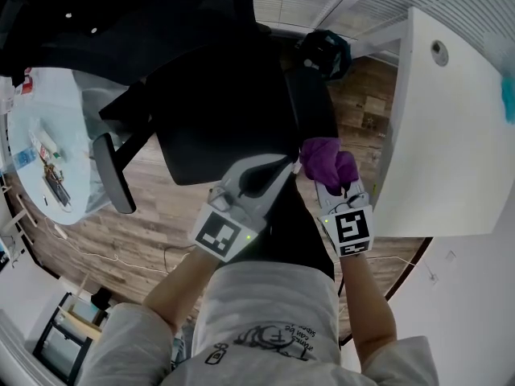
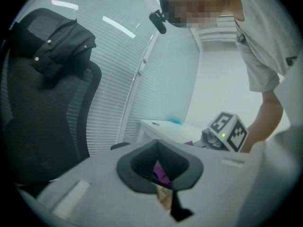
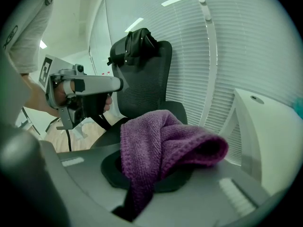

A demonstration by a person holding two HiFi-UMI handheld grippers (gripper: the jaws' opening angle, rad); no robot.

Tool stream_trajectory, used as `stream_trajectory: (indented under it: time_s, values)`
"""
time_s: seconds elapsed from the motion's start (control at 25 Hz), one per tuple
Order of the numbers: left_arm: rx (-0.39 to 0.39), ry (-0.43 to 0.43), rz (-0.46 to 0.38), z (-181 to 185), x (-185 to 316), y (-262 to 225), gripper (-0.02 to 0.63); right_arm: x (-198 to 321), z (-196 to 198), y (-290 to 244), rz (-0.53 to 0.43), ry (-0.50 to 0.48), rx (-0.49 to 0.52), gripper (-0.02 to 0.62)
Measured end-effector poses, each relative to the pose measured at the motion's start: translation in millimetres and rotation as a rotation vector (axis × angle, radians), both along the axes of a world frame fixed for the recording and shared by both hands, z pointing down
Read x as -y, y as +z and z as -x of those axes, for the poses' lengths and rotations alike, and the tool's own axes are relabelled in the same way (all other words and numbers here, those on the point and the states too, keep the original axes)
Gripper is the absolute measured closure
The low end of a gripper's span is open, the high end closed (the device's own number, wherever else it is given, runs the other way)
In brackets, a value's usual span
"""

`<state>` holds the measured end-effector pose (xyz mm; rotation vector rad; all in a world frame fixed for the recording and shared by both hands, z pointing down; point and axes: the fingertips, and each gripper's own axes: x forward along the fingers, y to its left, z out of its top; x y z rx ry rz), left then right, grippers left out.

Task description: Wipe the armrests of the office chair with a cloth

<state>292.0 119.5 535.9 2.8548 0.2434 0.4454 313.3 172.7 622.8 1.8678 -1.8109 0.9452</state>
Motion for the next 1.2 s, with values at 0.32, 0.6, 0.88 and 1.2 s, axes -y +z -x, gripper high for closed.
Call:
stream_trajectory:
  time_s: [0.32, 0.6, 0.88, 1.2]
  values:
    - [0.007, -0.02, 0.014, -5, 12, 1, 0.604, 22, -11, 3, 0.034, -0.031, -0.009, 0.554]
    - [0.014, -0.031, 0.013, -6, 20, -1, 0.604, 54, -27, 8, 0.066, -0.069, -0.031, 0.554]
    - [0.007, -0.051, 0.012, -3, 33, -10, 0.604, 99, -49, 11, 0.083, -0.082, -0.035, 0.554]
    - [0.008, -0.088, 0.012, 2, 46, -16, 0.604, 146, -70, 14, 0.086, -0.106, -0.024, 0.554]
